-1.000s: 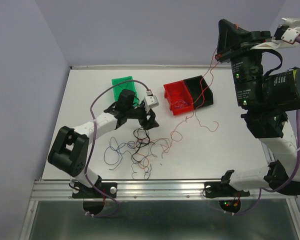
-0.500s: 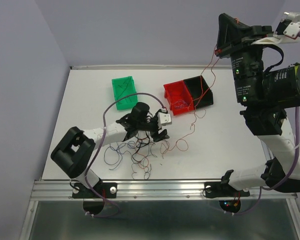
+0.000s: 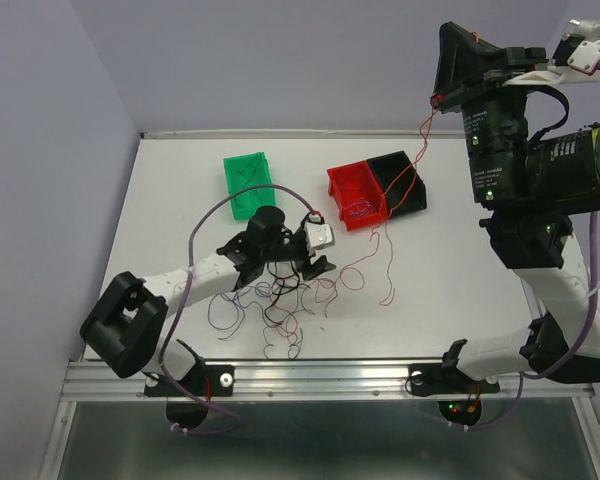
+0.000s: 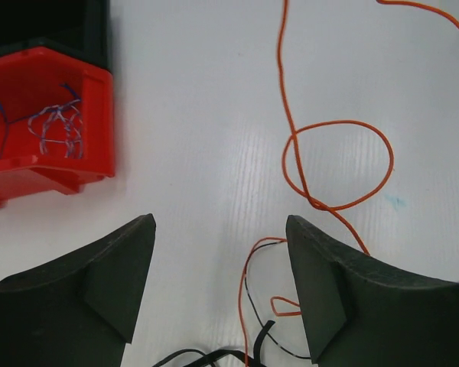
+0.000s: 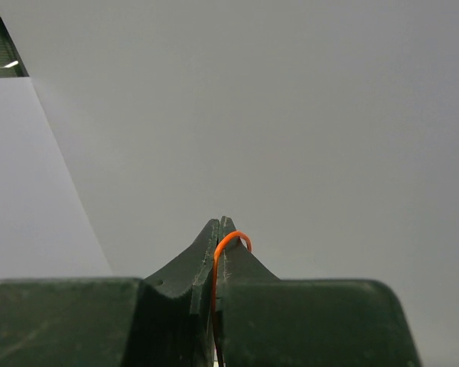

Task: Untangle the cables

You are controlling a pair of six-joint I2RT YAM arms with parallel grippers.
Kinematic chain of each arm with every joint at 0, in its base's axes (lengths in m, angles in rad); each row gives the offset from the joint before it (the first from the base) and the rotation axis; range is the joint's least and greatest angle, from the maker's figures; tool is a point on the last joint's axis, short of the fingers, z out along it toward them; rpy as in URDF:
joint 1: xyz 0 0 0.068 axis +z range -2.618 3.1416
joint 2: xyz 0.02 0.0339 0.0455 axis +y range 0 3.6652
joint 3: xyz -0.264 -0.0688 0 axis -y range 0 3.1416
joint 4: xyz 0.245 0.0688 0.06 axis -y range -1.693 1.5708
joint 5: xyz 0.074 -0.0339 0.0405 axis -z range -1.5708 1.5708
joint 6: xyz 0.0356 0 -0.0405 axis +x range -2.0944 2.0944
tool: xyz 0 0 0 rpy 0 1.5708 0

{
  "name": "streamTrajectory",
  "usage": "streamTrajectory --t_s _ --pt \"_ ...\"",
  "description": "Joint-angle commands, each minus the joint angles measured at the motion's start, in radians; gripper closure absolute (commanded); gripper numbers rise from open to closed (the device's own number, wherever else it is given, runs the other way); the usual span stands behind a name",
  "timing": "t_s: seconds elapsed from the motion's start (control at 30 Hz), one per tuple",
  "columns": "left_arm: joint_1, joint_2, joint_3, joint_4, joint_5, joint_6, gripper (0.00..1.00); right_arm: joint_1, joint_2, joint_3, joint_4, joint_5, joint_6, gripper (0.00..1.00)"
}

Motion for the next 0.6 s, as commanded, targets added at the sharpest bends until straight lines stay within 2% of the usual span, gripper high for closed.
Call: streamTrajectory --t_s 0.0,0.2,0.37,0.57 --pt "0.062 -0.091 -0.038 0.167 -0.040 -0.097 0.20 0.005 -0.028 -0.015 0.042 -0.005 -0.010 1.00" --pt "0.068 -0.162 -0.072 0.215 0.085 -0.120 0.17 0.007 -0.033 -0.055 0.048 -0.007 -0.013 0.99" --pt "0.035 -0.089 -0.014 0.226 0.116 -0.164 0.16 0.007 -0.018 -0.055 0.067 -0.011 -0.012 0.99" --pt "-0.089 -0.059 0.026 0.233 -0.002 -0.124 0.16 0.007 0.007 -0.044 0.073 -0.014 -0.015 0.99"
